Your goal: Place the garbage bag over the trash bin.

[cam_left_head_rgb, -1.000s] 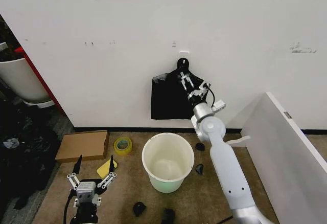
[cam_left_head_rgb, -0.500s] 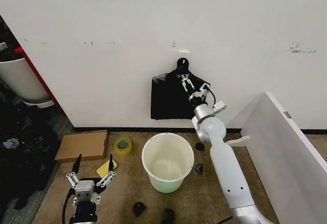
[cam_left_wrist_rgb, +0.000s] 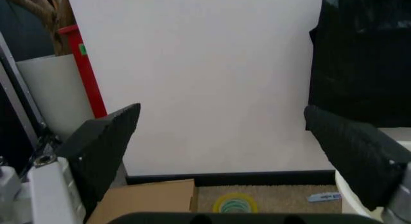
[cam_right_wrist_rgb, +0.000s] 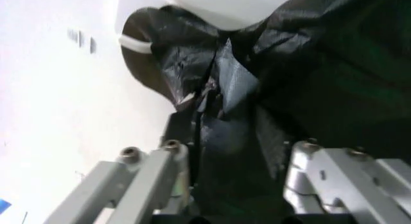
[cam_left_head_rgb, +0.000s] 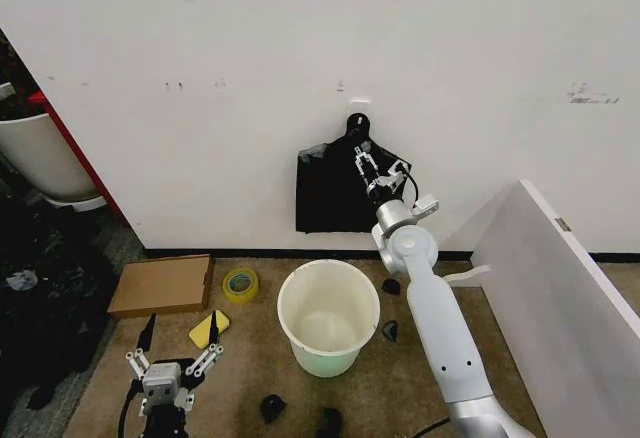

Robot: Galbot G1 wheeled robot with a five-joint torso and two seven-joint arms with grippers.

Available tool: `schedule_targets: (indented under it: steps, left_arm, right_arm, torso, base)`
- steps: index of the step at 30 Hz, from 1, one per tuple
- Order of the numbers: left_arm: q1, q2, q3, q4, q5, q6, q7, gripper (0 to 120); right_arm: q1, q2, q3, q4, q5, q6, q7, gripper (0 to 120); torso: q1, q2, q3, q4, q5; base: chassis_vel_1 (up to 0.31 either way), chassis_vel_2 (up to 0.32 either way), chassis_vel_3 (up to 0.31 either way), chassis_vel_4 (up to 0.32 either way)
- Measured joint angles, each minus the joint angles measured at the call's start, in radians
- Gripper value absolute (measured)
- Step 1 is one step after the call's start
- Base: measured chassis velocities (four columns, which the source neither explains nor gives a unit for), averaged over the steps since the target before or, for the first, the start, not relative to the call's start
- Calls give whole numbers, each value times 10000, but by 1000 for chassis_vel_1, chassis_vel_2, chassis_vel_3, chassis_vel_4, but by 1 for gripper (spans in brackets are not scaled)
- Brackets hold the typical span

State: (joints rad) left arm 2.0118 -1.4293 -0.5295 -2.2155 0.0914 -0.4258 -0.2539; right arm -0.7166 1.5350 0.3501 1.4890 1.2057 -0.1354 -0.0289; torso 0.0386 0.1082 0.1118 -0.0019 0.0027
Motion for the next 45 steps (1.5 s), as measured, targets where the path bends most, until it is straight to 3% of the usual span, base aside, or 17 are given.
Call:
schedule_targets:
  steps: [8, 15, 25, 32, 45]
  left_arm:
    - [-240, 65, 36, 60, 92, 9, -4, 100]
    - [-343, 114, 69, -32, 271, 18, 6, 100]
    - [-841, 161, 196, 176, 319, 31, 12, 100]
    - [-1044, 294, 226, 328, 346, 23, 2, 100]
    - [-1360, 550, 278, 539, 224, -5, -12, 100]
  right_arm:
    - [-179, -73, 6, 352, -88, -56, 253, 0]
    - [-612, -369, -229, 899, -499, -95, 435, 0]
    - [-3314, -1687, -1016, 2945, -2528, 151, 393, 0]
    - [-4923, -1994, -1065, 3988, -5133, 506, 316, 0]
    - [-7110, -2047, -1393, 5115, -7166, 1414, 448, 0]
  torso:
    - [0, 0, 0, -1, -1]
    - [0, 0, 0, 2, -2]
    - [0, 0, -1, 0, -1]
    - [0, 0, -2, -2, 1]
    - [0, 0, -1, 0, -1]
  base:
    - [0, 0, 0, 0]
    - [0, 0, 0, 0]
    - [0, 0, 0, 0]
    - [0, 0, 0, 0]
    - [0, 0, 0, 0]
